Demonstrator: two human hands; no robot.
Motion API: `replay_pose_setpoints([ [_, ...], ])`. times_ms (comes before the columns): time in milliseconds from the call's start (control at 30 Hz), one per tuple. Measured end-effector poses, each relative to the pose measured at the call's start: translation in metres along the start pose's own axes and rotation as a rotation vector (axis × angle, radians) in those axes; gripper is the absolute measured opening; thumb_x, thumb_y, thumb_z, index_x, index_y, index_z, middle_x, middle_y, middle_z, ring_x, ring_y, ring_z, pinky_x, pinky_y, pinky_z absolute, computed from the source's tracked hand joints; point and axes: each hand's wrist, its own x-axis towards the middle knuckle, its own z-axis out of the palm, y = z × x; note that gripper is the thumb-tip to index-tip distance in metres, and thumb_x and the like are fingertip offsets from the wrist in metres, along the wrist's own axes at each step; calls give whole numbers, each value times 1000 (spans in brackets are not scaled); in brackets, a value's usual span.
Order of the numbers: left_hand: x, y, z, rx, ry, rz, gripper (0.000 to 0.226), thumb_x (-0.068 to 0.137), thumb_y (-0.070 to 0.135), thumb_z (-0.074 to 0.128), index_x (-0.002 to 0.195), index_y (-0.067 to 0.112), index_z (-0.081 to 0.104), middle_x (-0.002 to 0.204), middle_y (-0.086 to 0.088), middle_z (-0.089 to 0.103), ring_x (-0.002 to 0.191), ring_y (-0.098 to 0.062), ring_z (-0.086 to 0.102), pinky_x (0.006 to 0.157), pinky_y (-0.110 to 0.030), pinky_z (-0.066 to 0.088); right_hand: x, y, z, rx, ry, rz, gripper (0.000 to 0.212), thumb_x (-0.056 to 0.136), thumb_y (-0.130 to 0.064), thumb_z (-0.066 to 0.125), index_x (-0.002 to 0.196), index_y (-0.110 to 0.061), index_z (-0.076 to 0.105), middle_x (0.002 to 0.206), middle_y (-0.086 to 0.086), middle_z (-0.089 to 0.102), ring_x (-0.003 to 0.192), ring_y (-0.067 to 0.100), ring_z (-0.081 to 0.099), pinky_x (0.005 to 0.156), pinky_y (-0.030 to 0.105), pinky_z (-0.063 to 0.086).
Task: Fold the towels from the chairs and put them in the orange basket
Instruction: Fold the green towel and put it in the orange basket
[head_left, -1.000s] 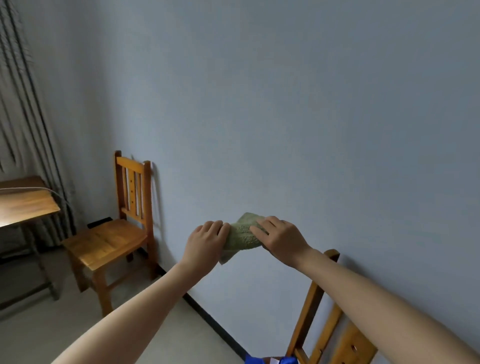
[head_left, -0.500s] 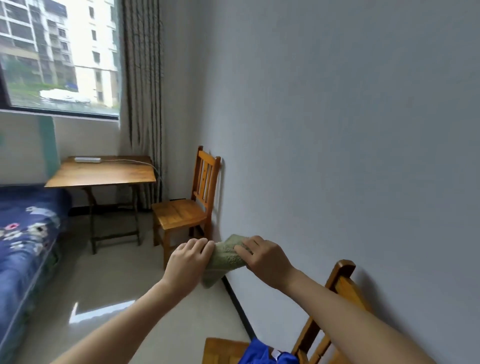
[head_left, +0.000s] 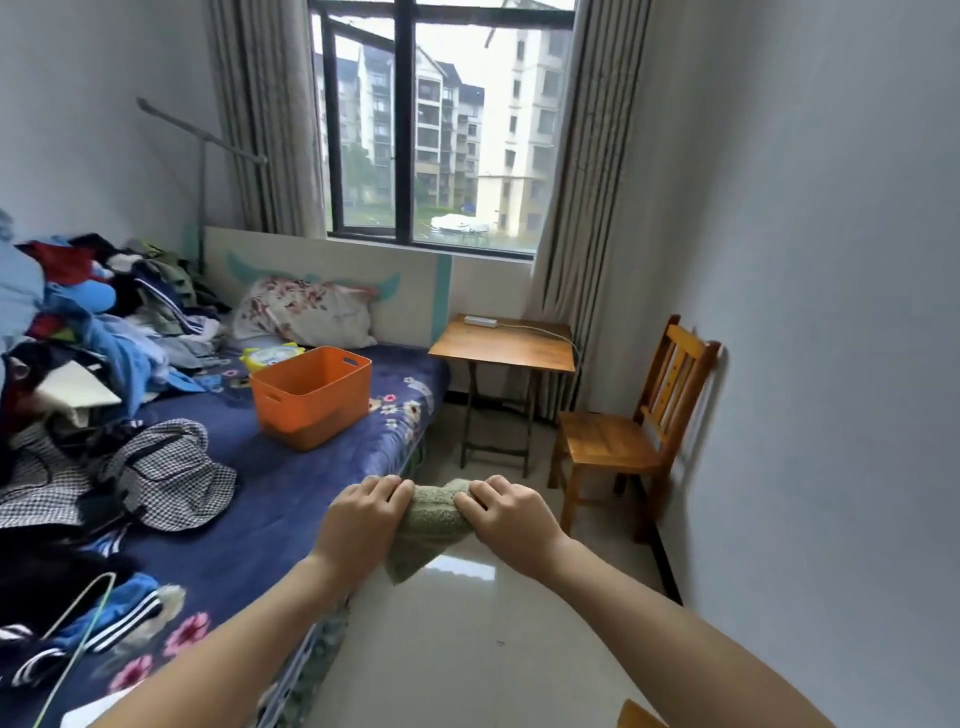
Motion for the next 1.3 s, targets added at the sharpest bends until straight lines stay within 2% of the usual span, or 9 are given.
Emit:
replay_pose_setpoints([
  [100, -14, -47, -16, 76, -16, -77, 29, 68, 17, 41, 96, 14, 49, 77, -4, 68, 60, -25, 64, 50, -26, 51, 53, -21, 19, 36, 67, -60, 13, 69, -12, 58, 79, -17, 65, 71, -1, 62, 55, 17, 56, 41, 25, 44],
  [200, -27, -94, -25, 156, -48, -119, 29, 68, 16, 42, 92, 11, 58, 76, -4, 68, 59, -26, 64, 48, -25, 51, 101, -42, 38, 56, 119, -92, 19, 72, -12, 49, 76, -18, 66, 66, -3, 60, 52, 16, 55, 39, 23, 41],
  [333, -29, -150, -33, 231, -64, -142, 34, 69, 15, 40, 85, 8, 69, 76, -4, 69, 60, -24, 65, 49, -26, 51, 157, -58, 64, 58, 152, -134, 19, 70, -10, 49, 78, -18, 65, 67, -3, 60, 53, 16, 56, 39, 22, 42],
  [567, -28, -212, -17, 233, -94, -146, 36, 68, 15, 39, 82, 10, 71, 73, -2, 68, 58, -22, 64, 46, -27, 50, 204, -66, 111, 111, 177, -184, 21, 74, -10, 49, 94, -15, 50, 74, -2, 62, 58, 16, 58, 42, 24, 45],
  [700, -25, -231, 10, 187, -127, -134, 39, 67, 14, 36, 82, 8, 71, 71, -3, 68, 56, -22, 64, 43, -24, 50, 213, -60, 140, 114, 125, -166, 21, 71, -10, 50, 89, -15, 60, 74, -2, 62, 57, 17, 57, 40, 24, 44],
  [1000, 37, -250, 117, 106, -201, -58, 36, 67, 14, 36, 83, 9, 68, 69, -2, 66, 55, -22, 61, 43, -25, 47, 205, 17, 220, 99, 35, -89, 21, 71, -15, 50, 83, -17, 67, 73, -3, 64, 58, 16, 59, 40, 23, 44],
  [1167, 98, -271, 178, 135, -193, -46, 34, 69, 14, 37, 81, 11, 68, 69, -1, 66, 56, -21, 62, 44, -25, 48, 224, 85, 273, 105, 54, -101, 23, 72, -17, 47, 91, -17, 60, 76, -3, 65, 61, 15, 61, 42, 21, 42],
  [1300, 143, -295, 225, 144, -181, -76, 25, 62, 10, 54, 82, 10, 69, 72, -3, 68, 58, -22, 65, 44, -27, 51, 251, 135, 320, 128, 64, -110, 24, 72, -18, 45, 96, -18, 48, 74, -4, 66, 61, 14, 61, 43, 20, 42],
])
